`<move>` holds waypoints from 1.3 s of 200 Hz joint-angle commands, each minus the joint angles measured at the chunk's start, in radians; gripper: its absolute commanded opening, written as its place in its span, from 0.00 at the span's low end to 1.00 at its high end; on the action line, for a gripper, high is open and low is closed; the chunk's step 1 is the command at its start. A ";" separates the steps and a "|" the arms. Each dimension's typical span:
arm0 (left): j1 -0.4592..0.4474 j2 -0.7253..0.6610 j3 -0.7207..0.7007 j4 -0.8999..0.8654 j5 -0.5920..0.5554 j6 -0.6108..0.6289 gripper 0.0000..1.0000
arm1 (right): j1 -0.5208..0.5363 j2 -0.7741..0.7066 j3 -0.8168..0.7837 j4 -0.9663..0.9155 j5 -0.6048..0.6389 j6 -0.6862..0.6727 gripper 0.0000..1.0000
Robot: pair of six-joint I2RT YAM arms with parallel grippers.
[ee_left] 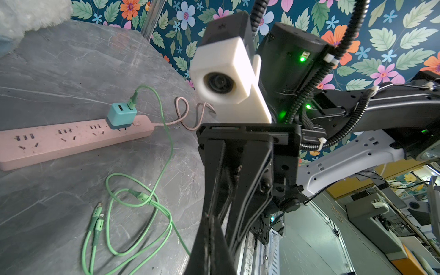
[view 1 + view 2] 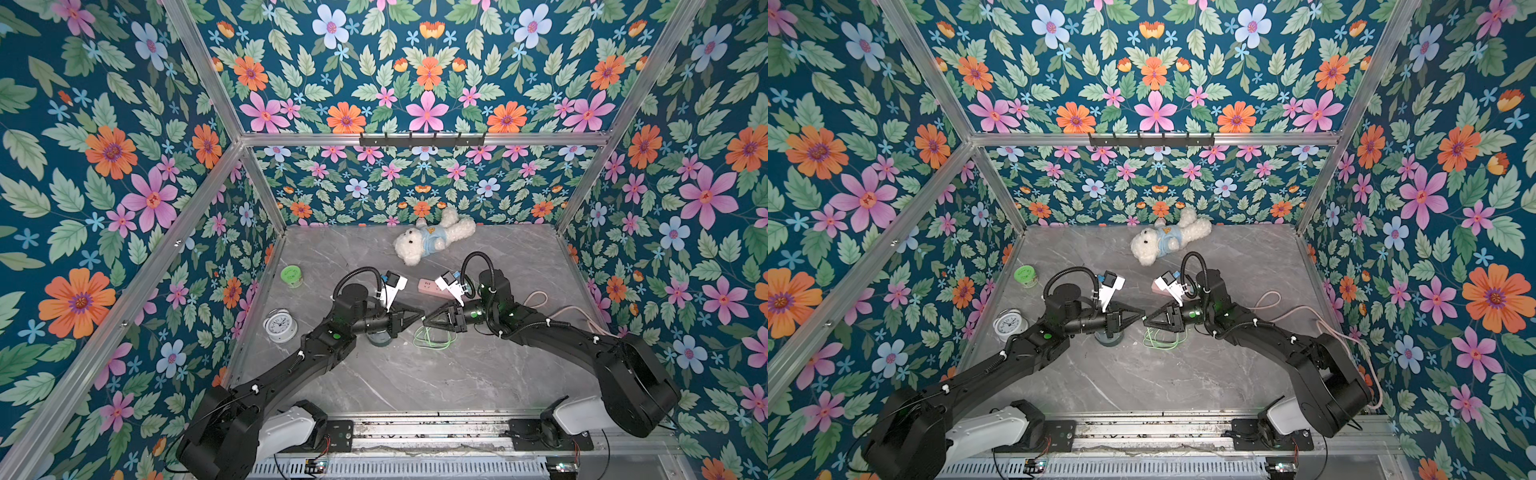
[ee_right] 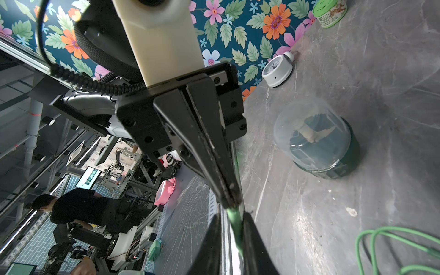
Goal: Charge the cordless meat grinders
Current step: Pick up the charging cable from the center of the board.
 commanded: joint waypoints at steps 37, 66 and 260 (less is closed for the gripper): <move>0.001 -0.023 -0.006 0.037 0.003 -0.003 0.03 | 0.001 0.017 0.001 0.081 -0.053 0.044 0.12; 0.000 -0.022 -0.013 0.054 0.007 -0.010 0.03 | 0.000 0.016 -0.010 0.107 -0.044 0.054 0.13; 0.023 -0.068 -0.063 0.136 -0.030 -0.053 0.02 | 0.000 0.090 -0.077 0.537 -0.060 0.311 0.08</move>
